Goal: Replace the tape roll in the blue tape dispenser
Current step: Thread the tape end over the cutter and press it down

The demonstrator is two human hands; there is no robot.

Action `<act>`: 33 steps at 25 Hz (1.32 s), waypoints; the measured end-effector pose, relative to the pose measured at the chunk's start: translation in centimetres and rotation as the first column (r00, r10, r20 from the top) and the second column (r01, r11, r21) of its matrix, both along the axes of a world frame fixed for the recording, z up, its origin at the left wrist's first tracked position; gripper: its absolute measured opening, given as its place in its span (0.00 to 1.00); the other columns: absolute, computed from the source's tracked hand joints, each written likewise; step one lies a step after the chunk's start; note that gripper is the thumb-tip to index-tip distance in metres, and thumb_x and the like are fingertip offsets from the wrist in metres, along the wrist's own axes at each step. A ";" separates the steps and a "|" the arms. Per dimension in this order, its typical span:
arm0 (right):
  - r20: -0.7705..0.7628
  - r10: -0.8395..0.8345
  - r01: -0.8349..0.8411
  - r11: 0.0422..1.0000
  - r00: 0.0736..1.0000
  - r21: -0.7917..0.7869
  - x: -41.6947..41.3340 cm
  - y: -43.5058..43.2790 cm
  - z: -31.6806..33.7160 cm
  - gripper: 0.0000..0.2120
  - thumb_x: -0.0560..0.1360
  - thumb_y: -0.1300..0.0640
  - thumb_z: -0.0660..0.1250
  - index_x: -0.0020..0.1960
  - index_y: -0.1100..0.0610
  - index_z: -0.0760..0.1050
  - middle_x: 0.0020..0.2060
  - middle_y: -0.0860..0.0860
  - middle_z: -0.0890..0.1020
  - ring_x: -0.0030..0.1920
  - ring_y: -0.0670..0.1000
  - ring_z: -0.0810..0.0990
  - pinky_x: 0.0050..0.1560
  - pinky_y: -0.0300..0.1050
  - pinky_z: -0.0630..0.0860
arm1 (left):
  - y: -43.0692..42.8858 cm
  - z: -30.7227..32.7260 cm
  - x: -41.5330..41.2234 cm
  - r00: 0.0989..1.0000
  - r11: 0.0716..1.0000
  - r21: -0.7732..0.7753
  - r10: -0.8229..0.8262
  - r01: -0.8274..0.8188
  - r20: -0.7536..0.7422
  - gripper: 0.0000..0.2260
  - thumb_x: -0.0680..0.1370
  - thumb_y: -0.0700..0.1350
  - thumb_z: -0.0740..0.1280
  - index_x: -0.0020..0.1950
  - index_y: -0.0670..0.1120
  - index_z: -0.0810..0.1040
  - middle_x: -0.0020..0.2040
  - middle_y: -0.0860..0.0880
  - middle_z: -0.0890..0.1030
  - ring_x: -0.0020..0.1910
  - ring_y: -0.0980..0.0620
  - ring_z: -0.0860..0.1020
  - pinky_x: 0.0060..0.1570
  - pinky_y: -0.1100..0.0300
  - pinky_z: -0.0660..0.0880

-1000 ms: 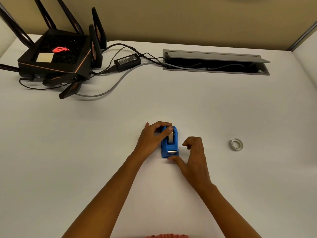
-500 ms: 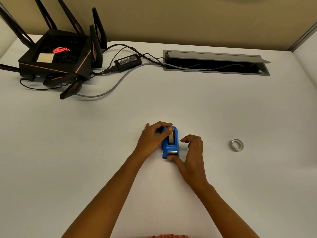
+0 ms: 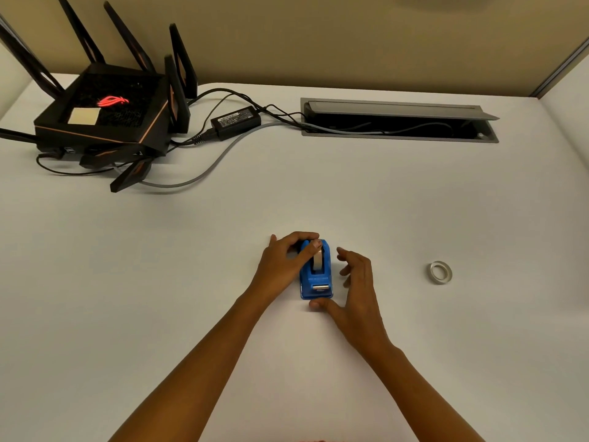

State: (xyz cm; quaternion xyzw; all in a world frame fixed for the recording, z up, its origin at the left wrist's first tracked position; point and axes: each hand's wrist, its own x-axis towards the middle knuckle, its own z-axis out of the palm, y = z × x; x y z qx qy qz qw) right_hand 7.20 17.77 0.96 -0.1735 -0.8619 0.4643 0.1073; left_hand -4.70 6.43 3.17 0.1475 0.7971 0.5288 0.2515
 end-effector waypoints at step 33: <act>0.032 0.016 -0.011 0.988 0.999 -0.157 0.8 -0.9 0.6 0.37 0.69 0.61 0.73 0.71 0.47 0.57 0.64 0.47 0.71 0.56 0.43 0.76 0.55 0.32 0.73 | -0.8 0.6 1.7 0.995 0.990 0.095 0.103 -0.102 0.002 0.13 0.79 0.47 0.60 0.63 0.50 0.73 0.60 0.53 0.77 0.56 0.58 0.74 0.46 0.82 0.69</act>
